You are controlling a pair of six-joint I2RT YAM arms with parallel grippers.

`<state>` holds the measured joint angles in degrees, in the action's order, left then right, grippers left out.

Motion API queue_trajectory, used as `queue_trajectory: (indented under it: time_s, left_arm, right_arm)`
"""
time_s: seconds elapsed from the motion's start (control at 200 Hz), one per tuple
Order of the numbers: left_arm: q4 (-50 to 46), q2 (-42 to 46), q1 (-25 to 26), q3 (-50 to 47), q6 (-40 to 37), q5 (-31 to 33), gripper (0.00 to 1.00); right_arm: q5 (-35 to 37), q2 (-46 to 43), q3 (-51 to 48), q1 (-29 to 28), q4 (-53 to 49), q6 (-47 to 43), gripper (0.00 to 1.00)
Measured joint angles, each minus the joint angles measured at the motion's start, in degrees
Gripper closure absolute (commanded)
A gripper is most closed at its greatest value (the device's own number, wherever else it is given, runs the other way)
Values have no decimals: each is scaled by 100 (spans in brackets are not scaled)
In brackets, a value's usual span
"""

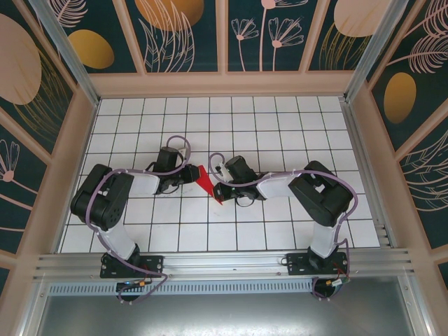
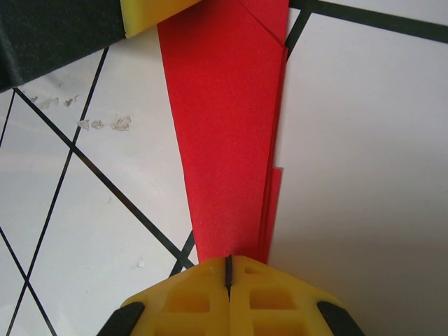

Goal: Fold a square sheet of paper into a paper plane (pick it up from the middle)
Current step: Fold the wing for the fifth time at the center of the table.

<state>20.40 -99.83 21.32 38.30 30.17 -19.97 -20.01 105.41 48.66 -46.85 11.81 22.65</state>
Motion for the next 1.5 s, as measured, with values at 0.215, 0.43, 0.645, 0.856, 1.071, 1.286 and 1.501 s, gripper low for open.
queue_trajectory:
  time_s: [0.215,0.43,0.645,0.856,1.071,1.286,1.501]
  left_arm:
    - [107,31,-81,-48,2,-232,70]
    - [92,575,-260,-131,140,-286,70]
    - [407,1285,-111,-505,549,-476,84]
    - [422,1139,511,-586,702,-507,95]
    - [424,584,680,-586,726,-507,99]
    - [402,179,675,-487,726,-479,100]
    - [332,109,678,-382,717,-485,100]
  right_arm:
    - [-2,0,-2,0,2,9,100]
    - [-20,0,31,4,-28,46,100]
    - [-17,0,48,4,-68,129,100]
    - [-20,0,48,4,-68,197,100]
    - [-20,-2,48,4,-70,219,100]
    - [-17,-26,92,2,-175,221,100]
    - [28,-245,166,-22,-675,240,100]
